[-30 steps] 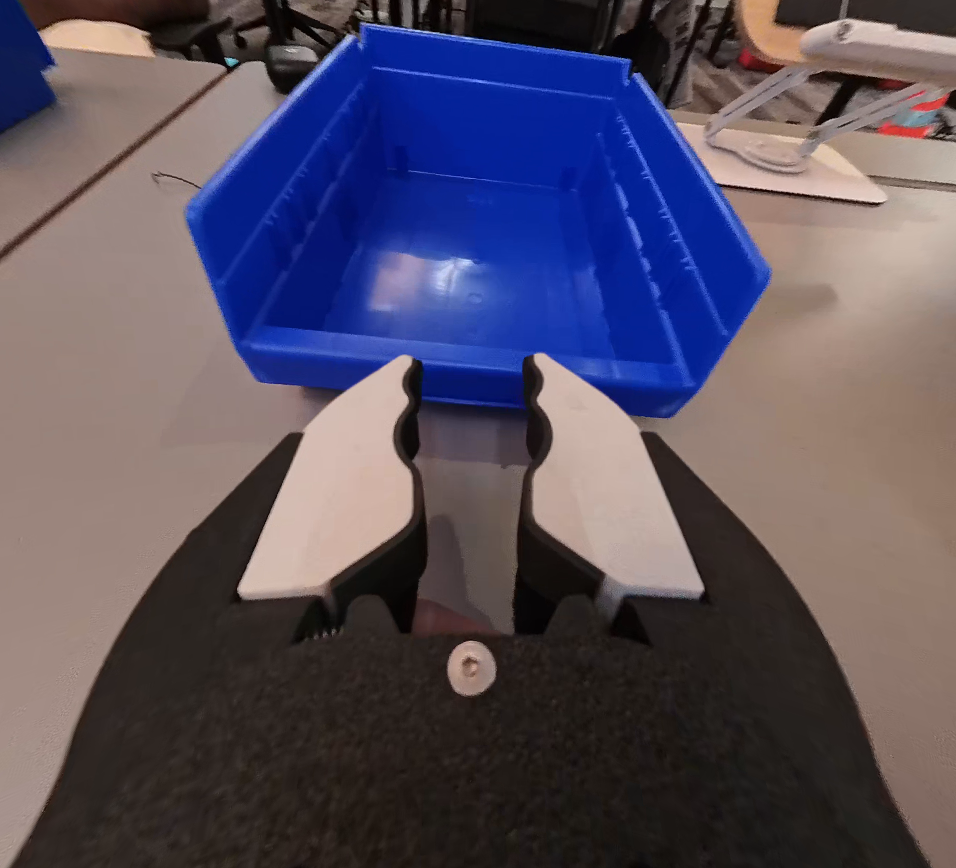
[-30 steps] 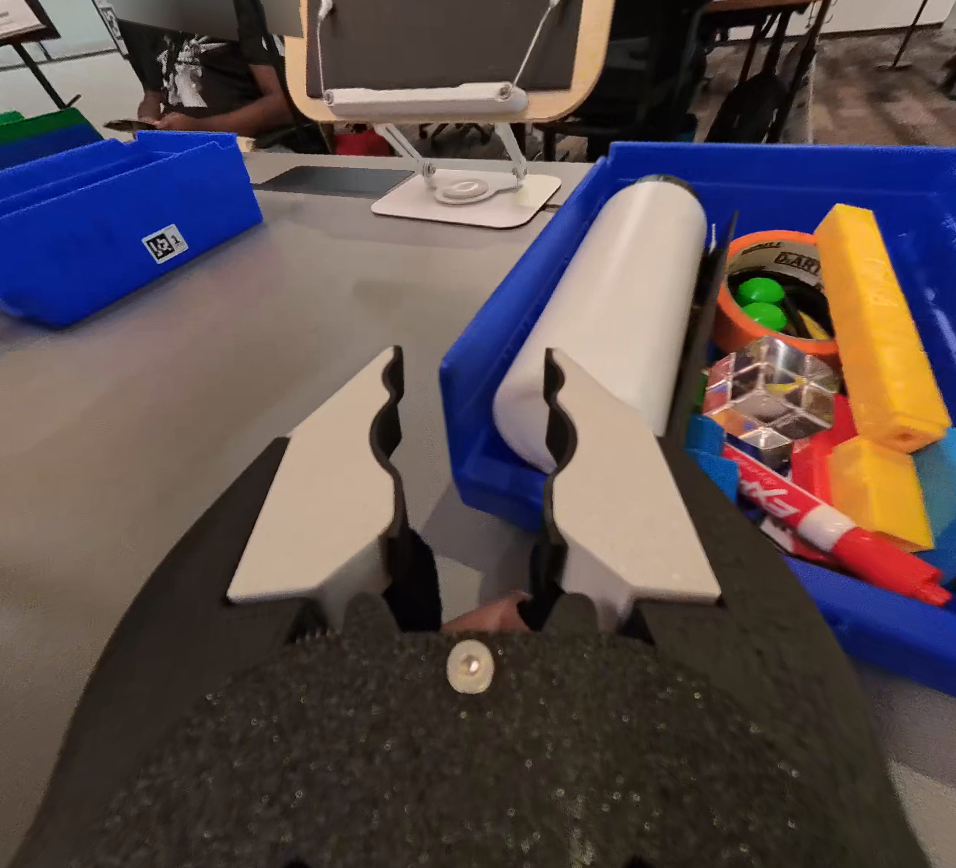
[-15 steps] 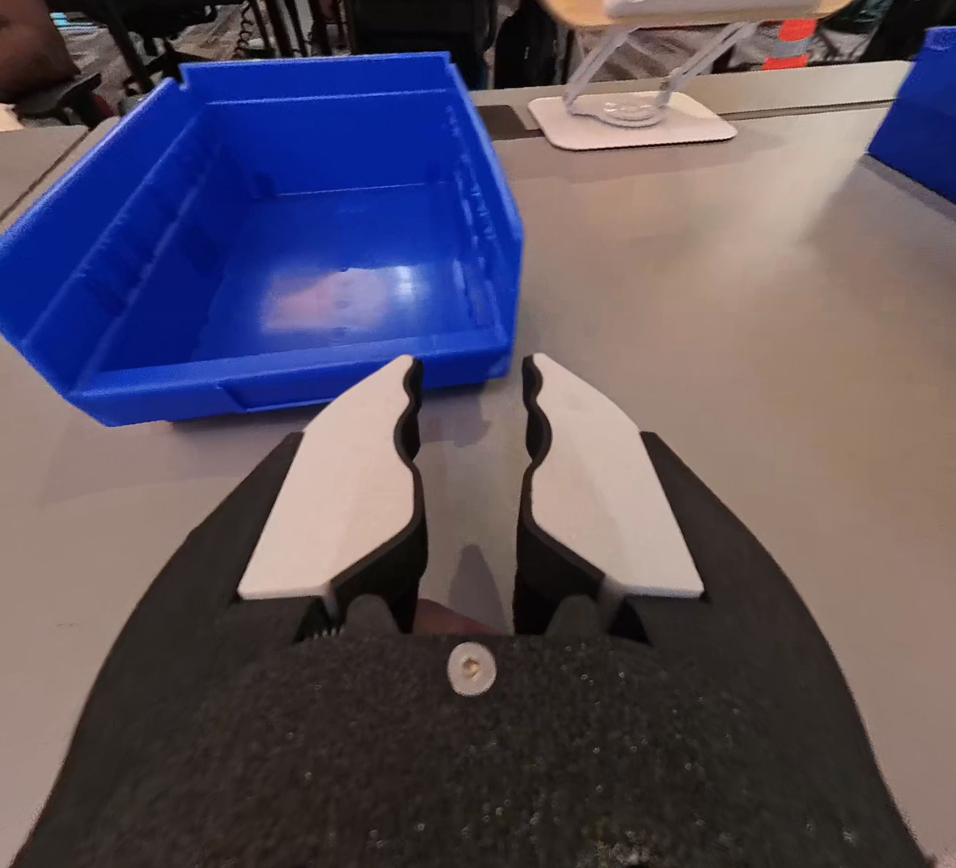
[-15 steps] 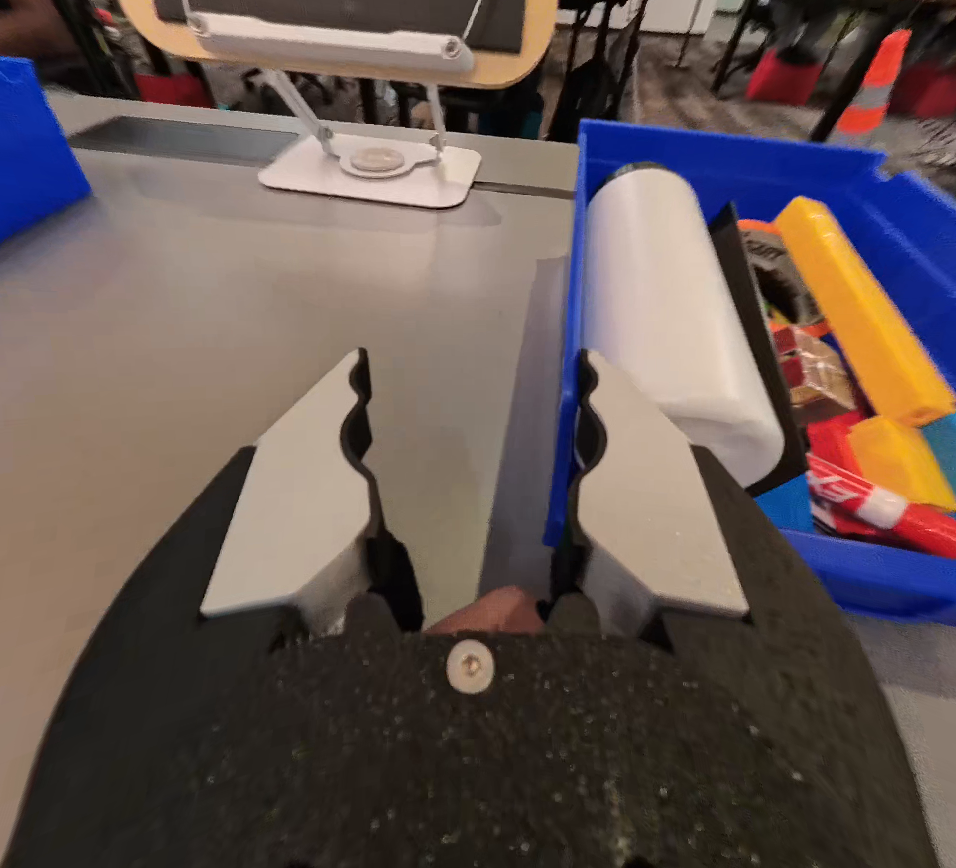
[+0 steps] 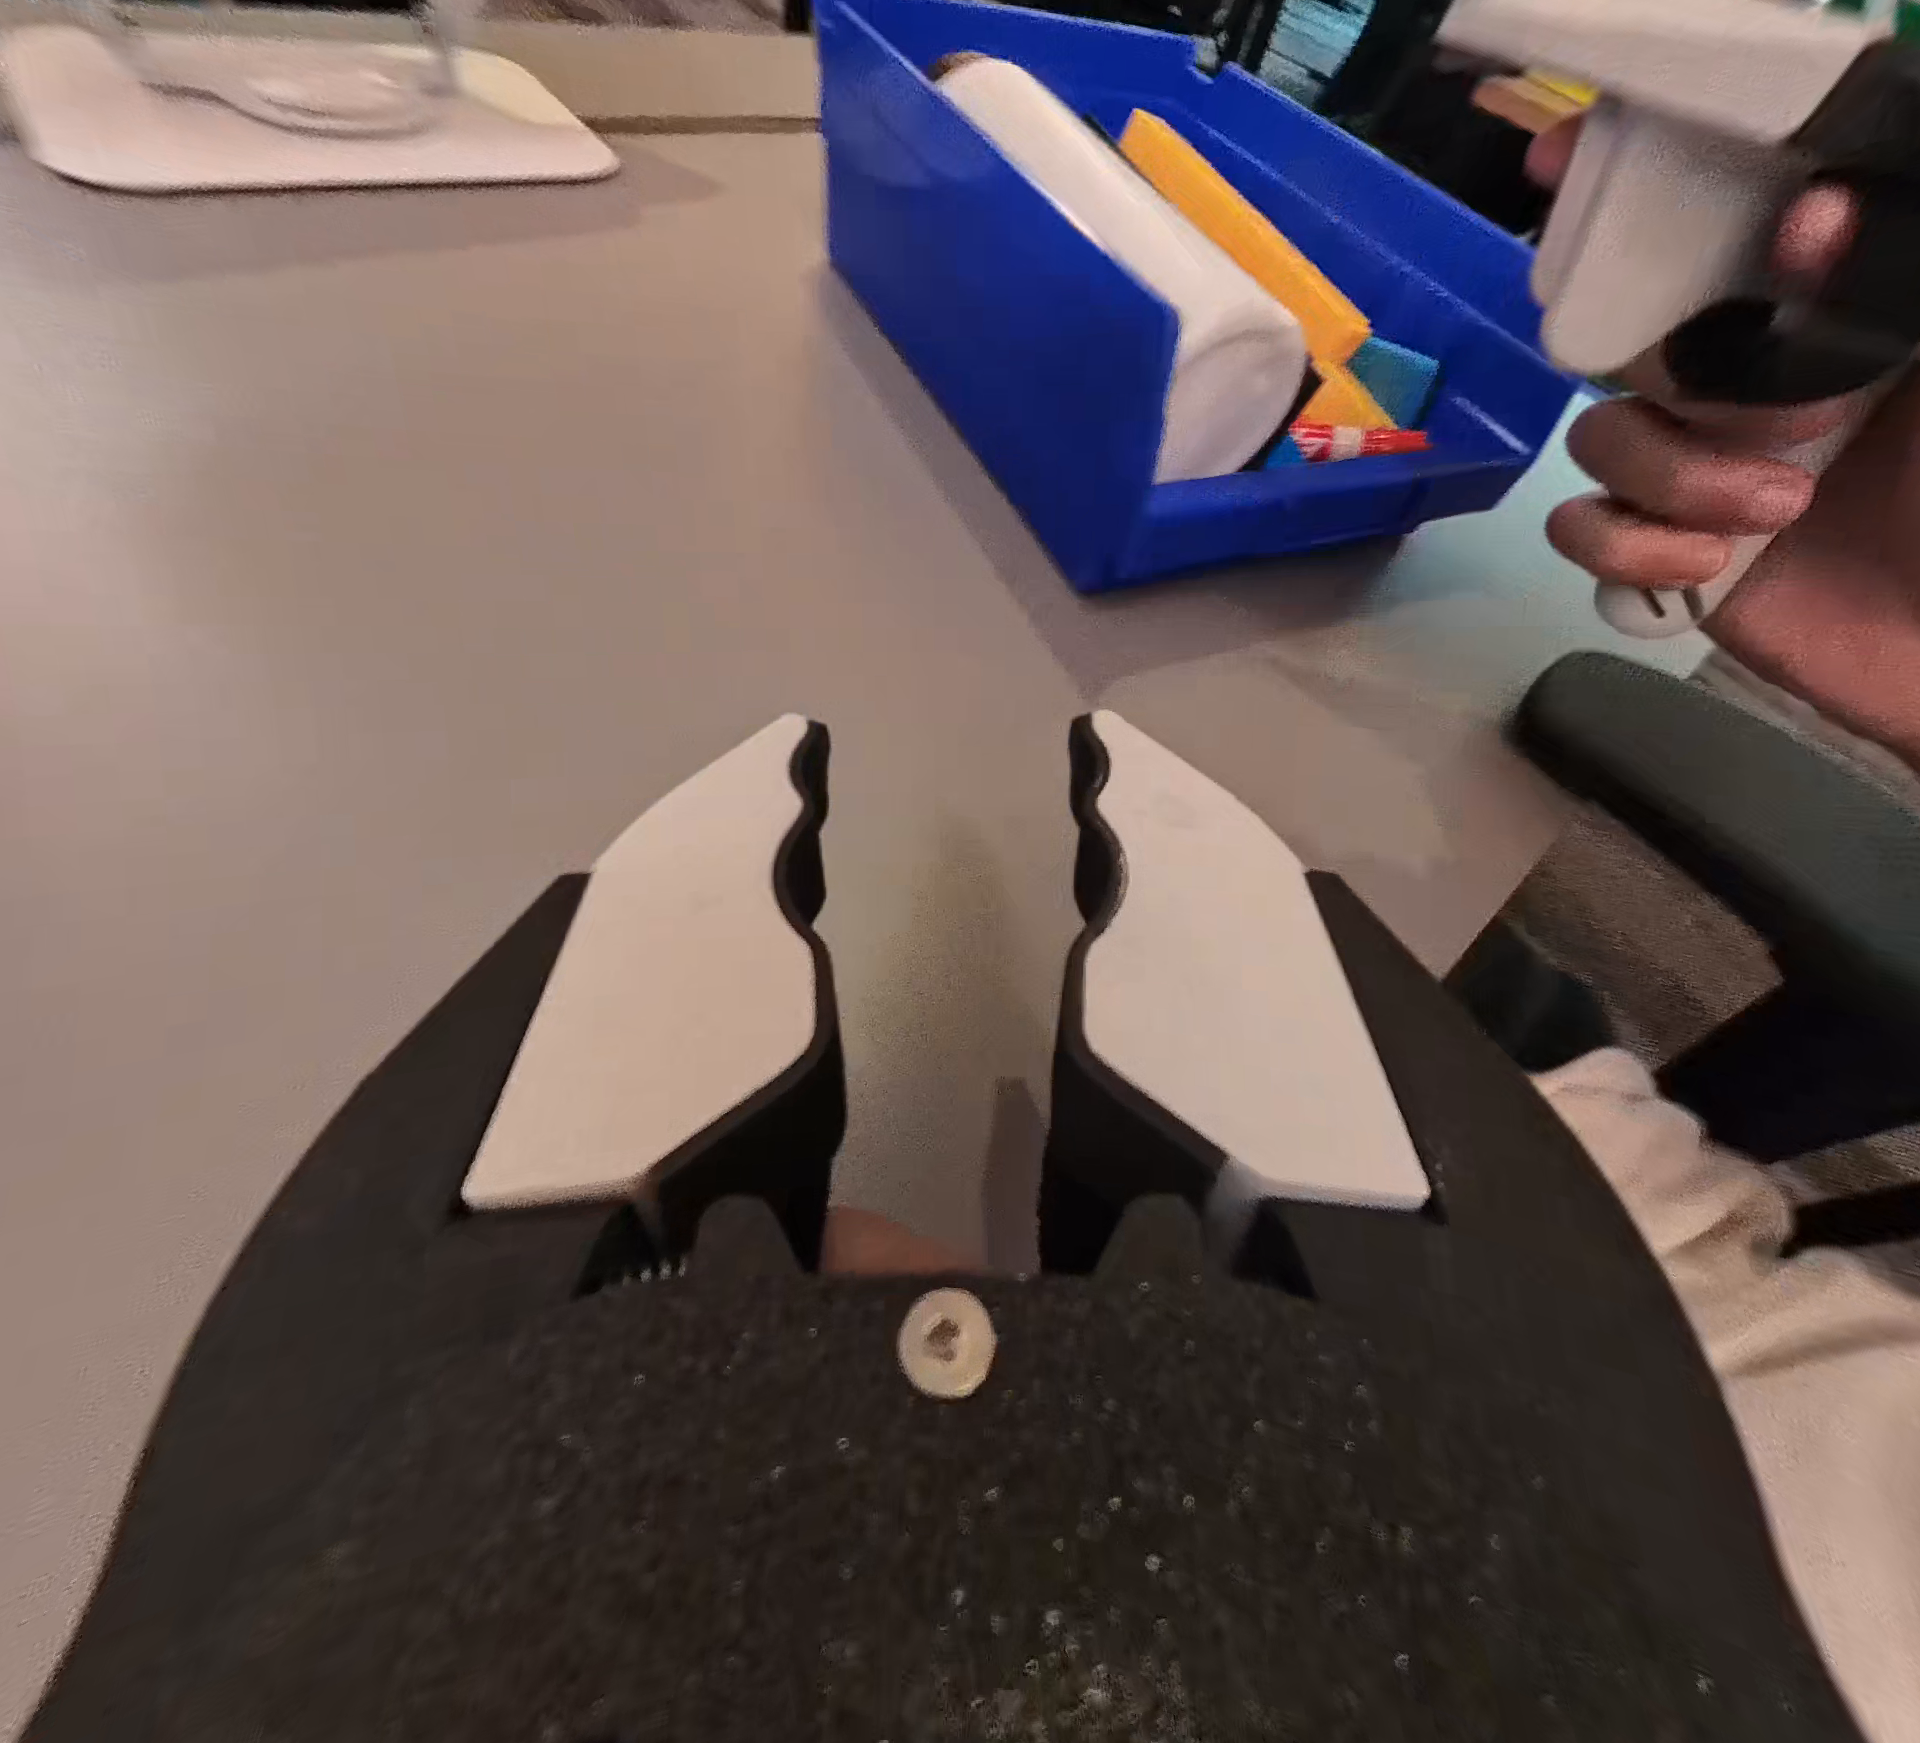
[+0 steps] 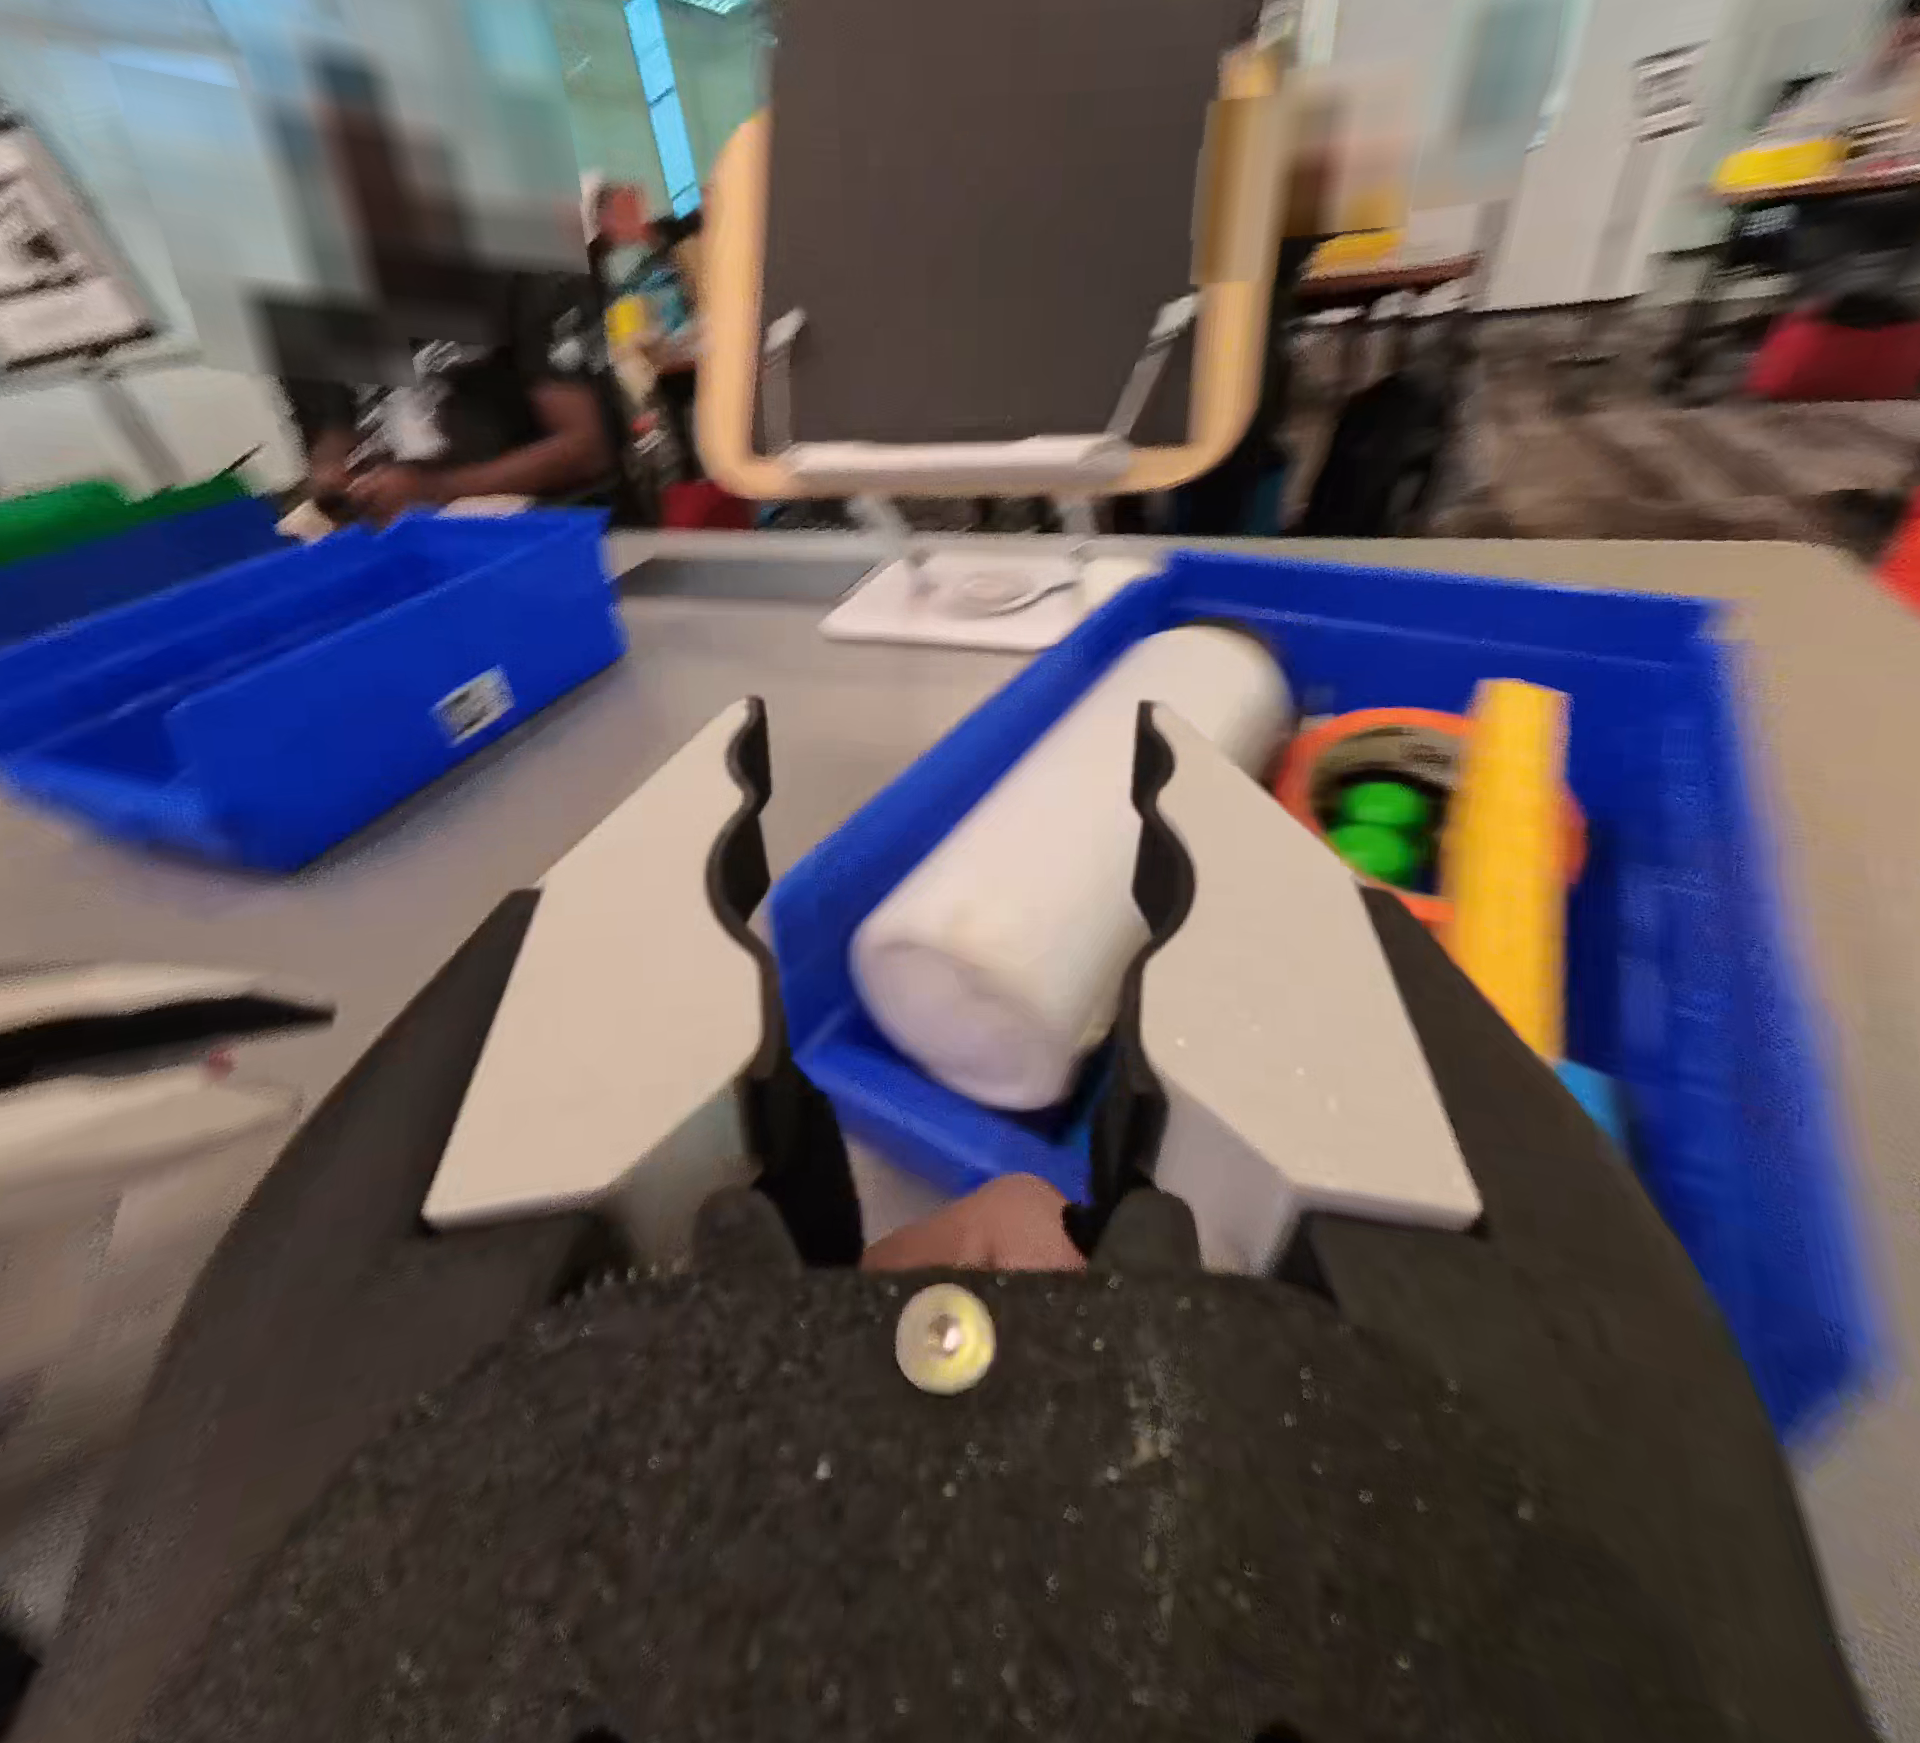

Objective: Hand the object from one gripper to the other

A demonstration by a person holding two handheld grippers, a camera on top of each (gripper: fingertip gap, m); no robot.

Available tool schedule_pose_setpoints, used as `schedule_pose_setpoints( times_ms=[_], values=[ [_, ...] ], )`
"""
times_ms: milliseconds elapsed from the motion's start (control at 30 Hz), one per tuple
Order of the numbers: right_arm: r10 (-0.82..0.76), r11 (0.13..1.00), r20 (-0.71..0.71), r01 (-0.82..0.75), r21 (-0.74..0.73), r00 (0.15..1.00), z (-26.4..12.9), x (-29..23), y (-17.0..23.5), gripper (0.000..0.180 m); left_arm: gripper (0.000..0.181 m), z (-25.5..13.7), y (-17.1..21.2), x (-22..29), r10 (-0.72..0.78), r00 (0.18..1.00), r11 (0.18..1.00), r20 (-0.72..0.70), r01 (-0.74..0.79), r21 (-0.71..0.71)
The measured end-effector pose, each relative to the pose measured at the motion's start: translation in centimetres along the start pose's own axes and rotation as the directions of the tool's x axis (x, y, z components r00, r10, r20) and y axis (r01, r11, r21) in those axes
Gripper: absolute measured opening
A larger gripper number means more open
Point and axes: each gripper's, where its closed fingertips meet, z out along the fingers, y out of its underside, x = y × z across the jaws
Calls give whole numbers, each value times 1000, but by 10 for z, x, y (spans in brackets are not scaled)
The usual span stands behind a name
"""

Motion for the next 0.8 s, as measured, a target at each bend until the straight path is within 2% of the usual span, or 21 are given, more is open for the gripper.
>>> schedule_pose_setpoints(
  times_ms=[67,133,233,267,300,367,467,500,600,733,800],
  values=[
    [17,999,-154,-9,50,988,-14,46,-10,69,46,28,-5,14,11,1000,1000,-7,-11,-27],
    [-1,1000,-312,5,12,950,-24,90,-2,69,47,58,-17,23,54,998,998,19,-53,-26],
    [-23,996,-410,-13,-83,912,-35,125,21,67,46,95,-43,31,164,983,986,79,-167,24],
    [-12,993,-434,-40,-112,901,-41,132,30,59,45,106,-48,35,178,981,983,77,-181,30],
    [21,991,-434,-75,-107,901,-44,132,36,51,43,116,-51,38,183,981,982,68,-186,25],
    [37,985,-459,-109,-130,888,-49,134,47,46,40,132,-51,42,212,976,977,43,-213,6],
    [-95,973,-561,-44,-228,823,-59,154,60,33,39,149,-40,44,221,975,974,-9,-221,-41],
    [-119,965,-572,-40,-257,812,-60,158,66,26,32,151,-36,48,204,978,977,-43,-206,-52],
    [-52,963,-539,-100,-248,840,-50,149,77,4,28,154,-33,47,254,967,965,-30,-255,-58],
    [-147,954,-540,-24,-297,829,-44,134,78,4,12,151,-37,25,350,931,936,103,-345,-69],
    [-222,947,-529,52,-317,819,-38,122,72,4,9,146,-40,13,322,937,947,138,-318,-48]
  ],
)
